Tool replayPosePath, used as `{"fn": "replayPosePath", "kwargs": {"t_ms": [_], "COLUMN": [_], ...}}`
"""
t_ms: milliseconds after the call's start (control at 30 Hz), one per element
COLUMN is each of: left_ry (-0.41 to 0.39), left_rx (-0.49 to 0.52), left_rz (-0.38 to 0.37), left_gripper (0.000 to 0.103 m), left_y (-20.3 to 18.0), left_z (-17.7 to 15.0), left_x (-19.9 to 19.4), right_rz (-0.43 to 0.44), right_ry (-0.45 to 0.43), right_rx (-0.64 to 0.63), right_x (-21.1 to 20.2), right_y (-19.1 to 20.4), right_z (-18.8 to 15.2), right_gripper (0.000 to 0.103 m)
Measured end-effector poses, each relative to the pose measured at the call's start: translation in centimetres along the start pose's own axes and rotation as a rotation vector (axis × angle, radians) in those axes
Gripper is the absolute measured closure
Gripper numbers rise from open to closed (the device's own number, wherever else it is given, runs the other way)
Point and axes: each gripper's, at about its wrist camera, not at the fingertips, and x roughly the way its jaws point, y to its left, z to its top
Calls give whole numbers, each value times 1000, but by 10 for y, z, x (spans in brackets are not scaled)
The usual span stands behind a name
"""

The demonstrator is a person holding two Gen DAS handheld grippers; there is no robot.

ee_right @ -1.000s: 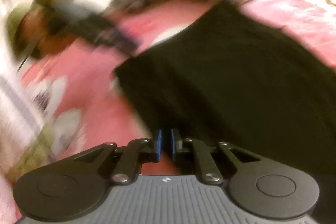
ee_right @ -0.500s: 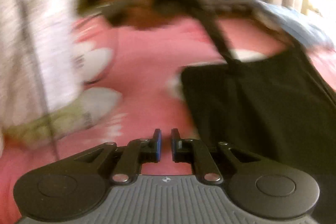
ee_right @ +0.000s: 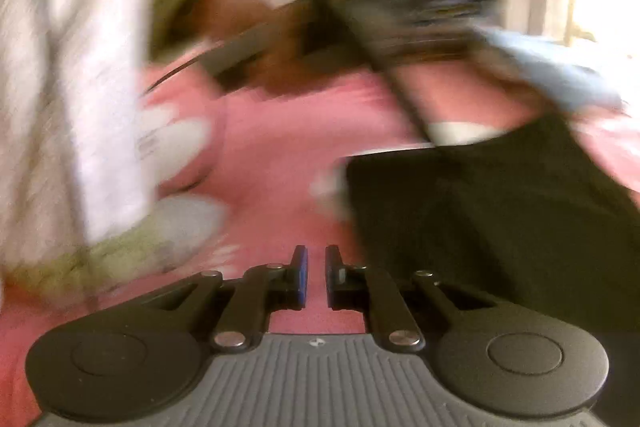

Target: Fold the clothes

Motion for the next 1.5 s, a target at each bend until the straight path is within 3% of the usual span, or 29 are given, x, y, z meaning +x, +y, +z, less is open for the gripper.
{"fn": "replayPosePath", "kwargs": {"t_ms": [67, 100, 133, 233, 300, 400, 500, 600, 667, 767, 833, 900, 933, 967, 1067, 1133, 1167, 1267, 1333, 1400, 1500], "left_ry": [0, -1, -1, 0, 2, -13, -93, -133, -127, -112, -100, -78, -72, -68, -69, -88, -100, -123, -120, -116, -127], "left_rx": [-3, -1, 1, 1, 0, 11, 37, 43, 85, 152, 205, 281, 320, 368, 494, 488, 470, 452, 464, 456, 411], "left_rz": [0, 0, -1, -5, -3, 24, 80, 19, -34, -99, -151, -213, -230, -220, -131, -111, -112, -127, -94, -59, -63], "left_gripper": [41, 41, 41, 41, 41, 42, 43, 43, 43, 43, 42, 42, 42, 42, 41, 41, 42, 42, 41, 41, 42], "left_y": [0, 0, 1, 2, 2, -1, -6, -15, -30, -49, -61, -74, -80, -87, -104, -104, -103, -99, -100, -101, -97], "left_z": [0, 0, 0, 0, 1, 5, 13, 21, 22, 22, 23, 26, 27, 26, 22, 27, 30, 35, 34, 35, 41], "left_x": [1, 1, 2, 3, 2, -3, -23, -34, -31, -22, -15, -5, 0, 8, 32, 37, 35, 32, 39, 48, 45], "right_rz": [-116, -138, -140, -52, -49, -135, -212, -266, -357, -441, -429, -340, -336, -341, -476, -507, -486, -428, -390, -405, -435], "right_ry": [15, 65, 104, 146, 177, 104, 26, 84, 114, 60, 29, 44, 69, 98, 100, 74, 54, 110, 153, 136, 100], "right_rx": [81, 83, 79, 248, 276, 282, 265, 167, 167, 335, 319, 275, 244, 212, 252, 306, 294, 220, 171, 178, 197], "right_x": [-12, -15, -21, -50, -66, -79, -79, -63, -62, -86, -94, -90, -86, -82, -76, -84, -96, -87, -79, -82, -87], "right_y": [-23, -27, -27, -32, -29, -36, -46, -44, -52, -79, -82, -82, -84, -86, -109, -119, -117, -109, -104, -110, -119], "right_z": [-5, -14, -25, -50, -54, -41, -33, -42, -58, -64, -60, -57, -57, -57, -60, -55, -56, -58, -58, -57, -54], "right_gripper": [93, 93, 93, 93, 93, 93, 93, 93, 95, 93, 93, 94, 94, 94, 94, 93, 93, 94, 94, 96, 93]}}
